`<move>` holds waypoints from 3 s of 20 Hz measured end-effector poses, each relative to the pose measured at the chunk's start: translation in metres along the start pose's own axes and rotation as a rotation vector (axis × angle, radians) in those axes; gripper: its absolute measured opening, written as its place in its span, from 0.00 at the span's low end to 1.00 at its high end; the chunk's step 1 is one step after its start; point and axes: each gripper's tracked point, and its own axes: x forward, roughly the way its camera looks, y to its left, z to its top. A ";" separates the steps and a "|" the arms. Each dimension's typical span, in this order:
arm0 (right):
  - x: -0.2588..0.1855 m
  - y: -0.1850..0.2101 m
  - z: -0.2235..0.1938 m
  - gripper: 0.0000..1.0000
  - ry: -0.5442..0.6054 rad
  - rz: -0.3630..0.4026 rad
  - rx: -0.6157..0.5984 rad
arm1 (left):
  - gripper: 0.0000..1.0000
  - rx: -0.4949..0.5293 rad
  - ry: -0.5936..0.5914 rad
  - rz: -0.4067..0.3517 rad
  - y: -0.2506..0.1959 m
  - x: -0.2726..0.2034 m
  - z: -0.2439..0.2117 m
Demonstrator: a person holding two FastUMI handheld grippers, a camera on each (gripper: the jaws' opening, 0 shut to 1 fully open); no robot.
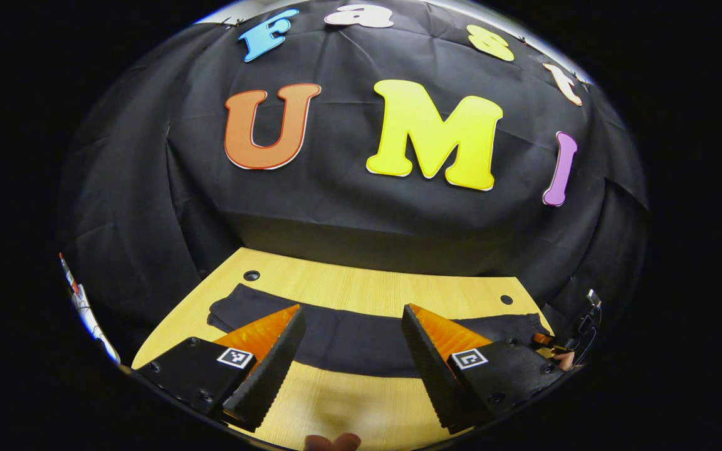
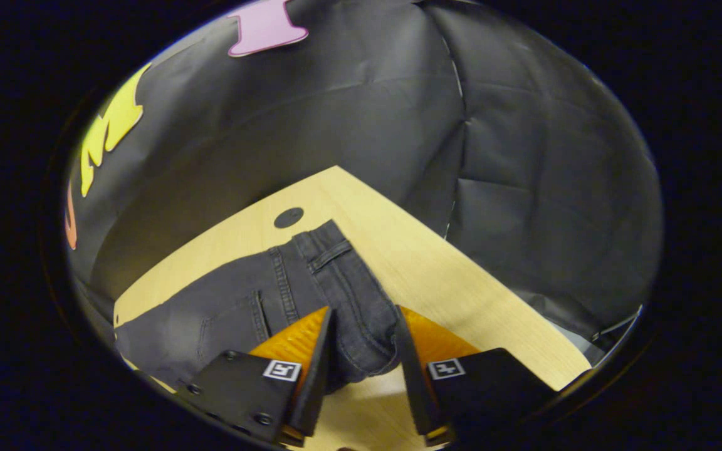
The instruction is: Grasp the waist and the cuffs of the jeans and fold them to make the two legs overlap; first hold the waist and fold one-third of the jeans toward the cuffs, then hold the cuffs and fold the remaining one-third in the same direction to finish folding.
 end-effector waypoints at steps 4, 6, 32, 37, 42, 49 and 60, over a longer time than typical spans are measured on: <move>-0.012 0.003 0.012 0.21 0.033 -0.002 0.003 | 0.99 -0.033 0.001 0.018 0.015 -0.001 -0.005; -0.030 0.012 0.026 0.01 0.028 0.007 -0.010 | 0.99 -0.048 -0.007 0.028 0.026 -0.005 -0.006; -0.167 0.492 -0.138 0.01 0.066 0.400 -0.487 | 0.99 -0.295 -0.057 0.252 0.260 -0.083 -0.074; -0.118 0.503 -0.236 0.01 0.138 0.311 -0.663 | 0.99 -0.365 -0.022 0.302 0.291 -0.086 -0.102; -0.095 0.507 -0.268 0.00 0.126 0.228 -0.808 | 0.99 -0.459 -0.018 0.329 0.314 -0.084 -0.116; -0.118 0.532 -0.284 0.55 0.166 0.379 -0.792 | 0.99 -0.492 0.015 0.304 0.321 -0.069 -0.124; -0.239 0.482 -0.194 0.92 0.109 0.534 -0.689 | 0.99 -0.611 -0.042 0.085 0.316 0.019 -0.085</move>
